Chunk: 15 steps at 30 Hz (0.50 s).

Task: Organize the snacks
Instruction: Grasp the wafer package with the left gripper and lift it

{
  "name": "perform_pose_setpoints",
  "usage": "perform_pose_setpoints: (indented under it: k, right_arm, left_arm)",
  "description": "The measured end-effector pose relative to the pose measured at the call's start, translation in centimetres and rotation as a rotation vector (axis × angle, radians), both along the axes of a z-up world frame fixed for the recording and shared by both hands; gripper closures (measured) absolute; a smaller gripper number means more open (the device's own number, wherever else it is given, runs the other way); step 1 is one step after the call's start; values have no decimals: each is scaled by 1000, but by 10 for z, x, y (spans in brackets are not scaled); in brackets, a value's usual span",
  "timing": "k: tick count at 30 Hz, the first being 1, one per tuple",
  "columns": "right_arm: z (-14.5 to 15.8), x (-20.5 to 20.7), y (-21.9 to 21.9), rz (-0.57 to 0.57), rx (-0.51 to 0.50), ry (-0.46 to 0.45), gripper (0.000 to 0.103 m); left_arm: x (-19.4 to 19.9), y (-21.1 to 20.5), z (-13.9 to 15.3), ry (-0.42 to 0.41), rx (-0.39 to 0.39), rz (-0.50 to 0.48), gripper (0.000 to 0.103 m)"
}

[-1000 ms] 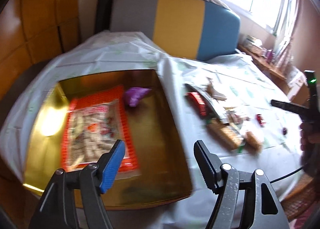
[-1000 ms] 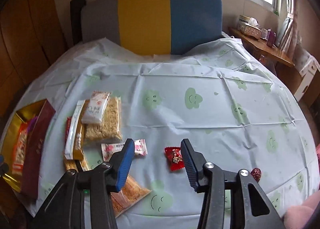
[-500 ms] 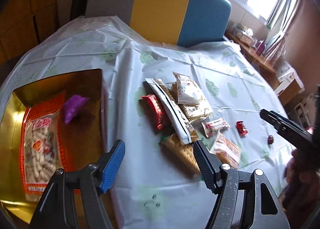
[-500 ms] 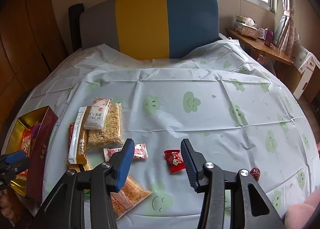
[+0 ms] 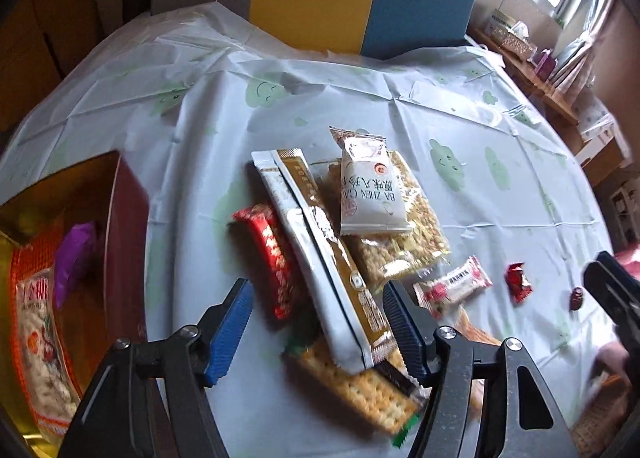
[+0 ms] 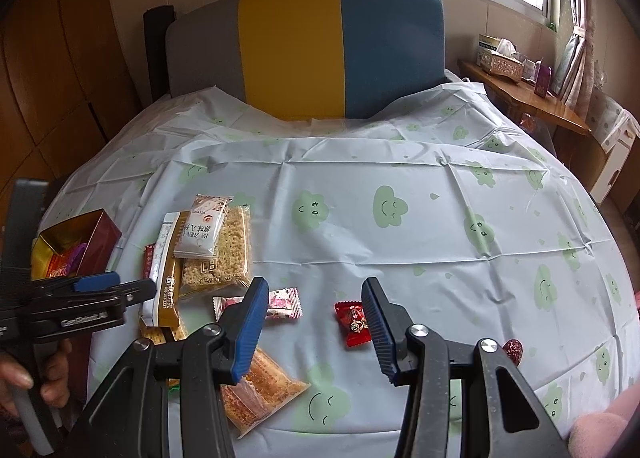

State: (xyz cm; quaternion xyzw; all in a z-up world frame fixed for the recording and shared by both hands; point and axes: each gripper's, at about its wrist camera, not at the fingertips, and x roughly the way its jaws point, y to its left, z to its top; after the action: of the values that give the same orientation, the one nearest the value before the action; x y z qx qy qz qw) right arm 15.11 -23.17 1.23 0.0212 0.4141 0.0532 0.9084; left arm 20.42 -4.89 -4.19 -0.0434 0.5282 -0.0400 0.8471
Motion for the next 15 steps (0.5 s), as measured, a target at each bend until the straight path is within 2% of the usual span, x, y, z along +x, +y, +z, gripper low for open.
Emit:
perform_pose_setpoints:
  k: [5, 7, 8, 9, 10, 12, 15]
  right_arm:
    - [1, 0, -1, 0, 12, -2, 54]
    - [1, 1, -1, 1, 15, -2, 54]
    - [1, 1, -1, 0, 13, -2, 54]
    - [0, 2, -1, 0, 11, -1, 54]
    - [0, 2, -2, -1, 12, -1, 54]
    - [0, 3, -3, -7, 11, -1, 54]
    - [0, 4, -5, -15, 12, -3, 54]
  left_arm:
    - [18, -11, -14, 33, 55, -6, 36]
    - [22, -12, -16, 22, 63, -8, 37]
    - [23, -12, -16, 14, 64, -8, 44]
    - [24, -12, -15, 7, 61, -7, 61]
    - [24, -10, -14, 1, 55, -7, 66]
    - [25, -9, -12, -11, 61, -25, 75]
    - [20, -7, -8, -40, 49, -56, 80]
